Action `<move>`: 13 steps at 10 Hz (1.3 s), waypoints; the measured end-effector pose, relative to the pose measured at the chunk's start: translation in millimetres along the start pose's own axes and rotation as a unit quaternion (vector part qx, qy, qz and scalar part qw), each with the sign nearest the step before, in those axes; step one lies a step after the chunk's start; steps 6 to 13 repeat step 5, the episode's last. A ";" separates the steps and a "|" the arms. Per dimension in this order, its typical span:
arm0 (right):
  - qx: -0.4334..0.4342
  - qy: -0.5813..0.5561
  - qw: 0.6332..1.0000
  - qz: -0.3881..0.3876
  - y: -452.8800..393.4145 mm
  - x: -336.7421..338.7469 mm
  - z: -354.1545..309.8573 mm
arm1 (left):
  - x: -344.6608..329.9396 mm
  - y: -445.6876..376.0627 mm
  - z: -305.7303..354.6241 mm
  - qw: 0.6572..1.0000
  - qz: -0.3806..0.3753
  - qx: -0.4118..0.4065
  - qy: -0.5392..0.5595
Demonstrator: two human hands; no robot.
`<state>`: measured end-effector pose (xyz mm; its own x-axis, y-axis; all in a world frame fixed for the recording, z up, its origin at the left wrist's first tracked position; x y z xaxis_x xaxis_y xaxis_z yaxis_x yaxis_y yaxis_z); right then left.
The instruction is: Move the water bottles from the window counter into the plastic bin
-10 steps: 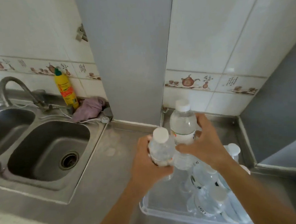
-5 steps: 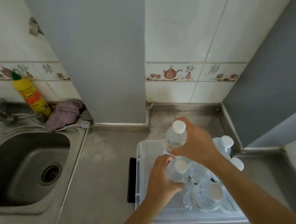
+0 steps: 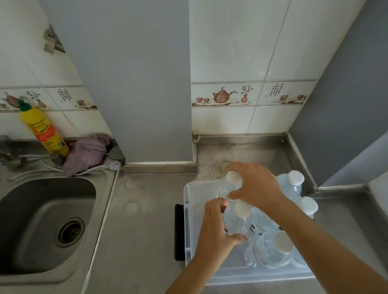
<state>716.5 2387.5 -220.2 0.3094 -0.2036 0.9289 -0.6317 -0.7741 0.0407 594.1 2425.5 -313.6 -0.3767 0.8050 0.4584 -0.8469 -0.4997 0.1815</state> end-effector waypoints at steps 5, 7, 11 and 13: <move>-0.037 -0.109 0.986 0.125 62.7 26.2 8.3 | 33.1 26.5 30.4 0.992 0.013 -0.091 -0.081; -0.037 -0.109 0.986 0.125 62.7 26.2 8.3 | 33.1 26.5 30.4 0.992 0.013 -0.091 -0.081; -0.037 -0.109 0.986 0.125 62.7 26.2 8.3 | 33.1 26.5 30.4 0.992 0.013 -0.091 -0.081; -0.037 -0.109 0.986 0.125 62.7 26.2 8.3 | 33.1 26.5 30.4 0.992 0.013 -0.091 -0.081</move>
Point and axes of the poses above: each hand's wrist, its own y-axis away from the middle knuckle, its own x-axis out of the back of the hand, z = x × y, the point moved 8 cm from there along -y, towards the middle knuckle, and after that the axes turned 9 degrees about x, right-handed, at the moved point
